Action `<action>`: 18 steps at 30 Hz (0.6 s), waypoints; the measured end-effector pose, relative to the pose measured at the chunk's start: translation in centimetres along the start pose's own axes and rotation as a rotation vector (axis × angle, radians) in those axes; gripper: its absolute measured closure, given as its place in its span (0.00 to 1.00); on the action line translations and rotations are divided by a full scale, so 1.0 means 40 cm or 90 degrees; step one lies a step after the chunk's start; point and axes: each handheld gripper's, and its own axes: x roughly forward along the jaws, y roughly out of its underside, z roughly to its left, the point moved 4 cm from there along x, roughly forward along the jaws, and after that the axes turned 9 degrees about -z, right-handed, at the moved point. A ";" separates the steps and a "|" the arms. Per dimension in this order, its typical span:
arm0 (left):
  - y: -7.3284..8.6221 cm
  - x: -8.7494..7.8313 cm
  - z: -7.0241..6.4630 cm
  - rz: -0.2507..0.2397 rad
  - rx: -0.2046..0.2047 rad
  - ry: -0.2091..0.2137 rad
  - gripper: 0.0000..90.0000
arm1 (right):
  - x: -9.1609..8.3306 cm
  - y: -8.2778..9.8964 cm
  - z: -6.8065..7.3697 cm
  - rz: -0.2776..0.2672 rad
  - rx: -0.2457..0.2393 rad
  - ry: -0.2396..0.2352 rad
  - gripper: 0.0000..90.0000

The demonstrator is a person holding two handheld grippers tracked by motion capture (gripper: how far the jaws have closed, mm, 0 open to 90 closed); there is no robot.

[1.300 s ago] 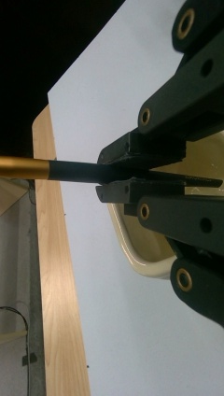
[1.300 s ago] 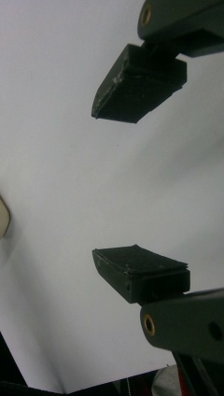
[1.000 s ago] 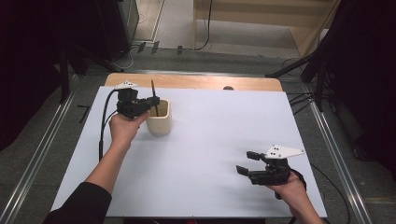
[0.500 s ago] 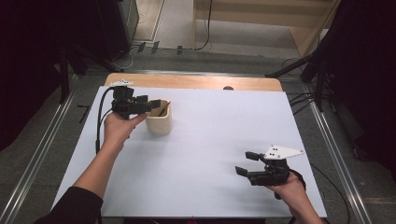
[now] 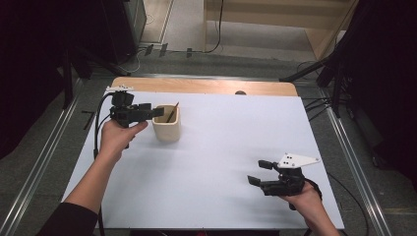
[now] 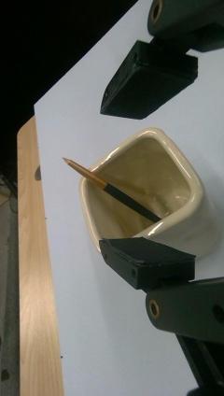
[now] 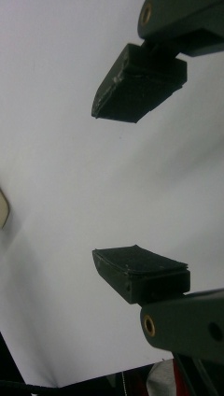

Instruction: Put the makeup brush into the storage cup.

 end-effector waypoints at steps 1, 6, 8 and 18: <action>0.000 -0.003 0.001 0.001 -0.001 0.003 0.34 | 0.000 0.000 0.000 0.001 0.000 0.000 0.31; 0.002 -0.018 0.003 0.007 -0.007 0.010 0.33 | 0.002 0.001 -0.001 0.001 0.000 -0.001 0.31; 0.003 -0.024 0.002 0.007 -0.005 0.010 0.33 | 0.001 0.001 -0.001 0.001 0.001 -0.001 0.31; 0.020 -0.047 -0.001 0.033 -0.010 0.020 0.33 | 0.001 0.001 -0.001 0.001 0.003 -0.001 0.31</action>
